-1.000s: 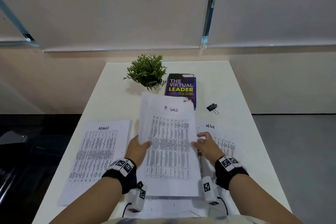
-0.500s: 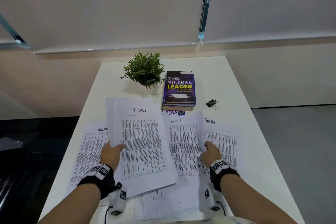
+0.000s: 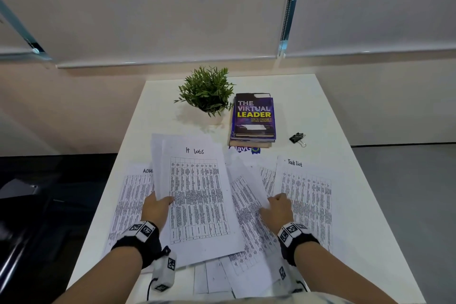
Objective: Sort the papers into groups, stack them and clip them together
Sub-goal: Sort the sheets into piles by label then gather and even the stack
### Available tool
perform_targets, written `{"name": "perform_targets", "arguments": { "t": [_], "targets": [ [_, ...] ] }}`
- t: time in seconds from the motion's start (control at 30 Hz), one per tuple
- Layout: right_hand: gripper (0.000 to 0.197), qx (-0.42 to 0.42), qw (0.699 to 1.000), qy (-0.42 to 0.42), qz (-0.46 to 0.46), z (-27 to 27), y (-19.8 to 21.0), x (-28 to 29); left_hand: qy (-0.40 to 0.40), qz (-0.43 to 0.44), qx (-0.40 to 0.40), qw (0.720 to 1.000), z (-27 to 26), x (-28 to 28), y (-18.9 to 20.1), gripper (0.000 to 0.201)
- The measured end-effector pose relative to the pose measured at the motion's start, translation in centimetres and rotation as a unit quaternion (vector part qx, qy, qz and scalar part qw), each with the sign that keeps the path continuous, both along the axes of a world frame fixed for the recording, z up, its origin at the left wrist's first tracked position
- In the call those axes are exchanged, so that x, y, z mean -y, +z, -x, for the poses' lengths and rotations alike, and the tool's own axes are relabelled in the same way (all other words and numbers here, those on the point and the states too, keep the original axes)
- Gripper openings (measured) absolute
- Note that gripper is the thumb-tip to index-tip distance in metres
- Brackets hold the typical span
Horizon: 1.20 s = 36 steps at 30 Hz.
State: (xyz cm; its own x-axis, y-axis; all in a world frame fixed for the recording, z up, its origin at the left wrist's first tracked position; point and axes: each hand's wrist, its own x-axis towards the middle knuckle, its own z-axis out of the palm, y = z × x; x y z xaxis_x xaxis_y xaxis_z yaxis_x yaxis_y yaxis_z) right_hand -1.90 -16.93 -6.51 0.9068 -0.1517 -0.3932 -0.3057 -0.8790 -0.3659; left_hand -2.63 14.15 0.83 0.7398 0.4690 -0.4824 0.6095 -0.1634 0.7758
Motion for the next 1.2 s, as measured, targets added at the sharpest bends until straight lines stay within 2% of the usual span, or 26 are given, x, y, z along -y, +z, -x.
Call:
{"name": "perform_targets", "arguments": {
  "t": [0.23, 0.37, 0.53, 0.57, 0.7, 0.77, 0.83, 0.87, 0.9, 0.97, 1.0, 1.03, 1.1, 1.13, 1.2],
  "targets": [
    [0.041, -0.069, 0.998, -0.001, 0.01, -0.7, 0.1, -2.0, -0.01, -0.008, -0.011, 1.0, 0.0, -0.8, 0.0, 0.042],
    [0.035, -0.047, 0.995, -0.037, -0.08, -0.9, -0.3, -1.9, -0.012, -0.012, -0.006, 1.0, -0.1, -1.0, 0.1, 0.04],
    [0.072, 0.006, 0.963, -0.131, -0.236, -0.7, 3.2, 0.6, -0.008, -0.009, -0.005, 1.0, -0.4, -1.5, 0.3, 0.037],
    [0.07, 0.019, 0.96, -0.133, -0.246, -0.8, 4.3, 1.6, -0.005, -0.008, -0.005, 1.0, -0.4, -1.5, 0.3, 0.036],
    [0.024, 0.078, 0.96, -0.113, -0.244, -1.6, 8.2, 7.3, 0.002, -0.009, 0.003, 1.0, -0.7, -1.6, 0.3, 0.037],
    [0.016, 0.107, 0.939, -0.134, -0.298, -1.6, 10.6, 9.9, -0.002, -0.009, 0.01, 1.0, -0.8, -1.1, 0.3, 0.037],
    [0.01, 0.114, 0.902, -0.178, -0.376, -1.9, 12.0, 12.2, -0.008, -0.004, 0.018, 1.0, -0.9, -0.3, 0.4, 0.037],
    [0.015, 0.112, 0.88, -0.199, -0.416, -2.2, 12.4, 13.0, -0.013, -0.001, 0.021, 1.0, -1.0, 0.2, 0.4, 0.038],
    [0.033, 0.105, 0.862, -0.216, -0.446, -2.4, 12.4, 13.6, -0.02, 0.002, 0.024, 1.0, -1.1, 0.9, 0.5, 0.039],
    [0.081, 0.092, 0.829, -0.241, -0.497, -2.7, 11.9, 13.9, -0.037, 0.017, 0.031, 0.999, -1.4, 2.5, 0.8, 0.039],
    [0.092, 0.084, 0.82, -0.25, -0.508, -2.8, 11.7, 13.6, -0.044, 0.03, 0.034, 0.998, -1.5, 3.3, 1.0, 0.038],
    [0.085, 0.075, 0.81, -0.254, -0.522, -2.8, 11.5, 13.0, -0.052, 0.044, 0.038, 0.997, -1.7, 4.3, 1.2, 0.037],
    [0.04, 0.052, 0.802, -0.25, -0.541, -2.6, 10.9, 11.2, -0.075, 0.072, 0.048, 0.993, -1.8, 6.2, 1.9, 0.034],
    [0.026, 0.042, 0.807, -0.245, -0.536, -2.3, 10.4, 10.4, -0.089, 0.08, 0.053, 0.991, -1.9, 7.2, 2.4, 0.031],
    [0.024, 0.015, 0.822, -0.236, -0.518, -1.9, 9.2, 9.3, -0.113, 0.099, 0.053, 0.987, -2.0, 8.8, 3.1, 0.028]
  ]
}}
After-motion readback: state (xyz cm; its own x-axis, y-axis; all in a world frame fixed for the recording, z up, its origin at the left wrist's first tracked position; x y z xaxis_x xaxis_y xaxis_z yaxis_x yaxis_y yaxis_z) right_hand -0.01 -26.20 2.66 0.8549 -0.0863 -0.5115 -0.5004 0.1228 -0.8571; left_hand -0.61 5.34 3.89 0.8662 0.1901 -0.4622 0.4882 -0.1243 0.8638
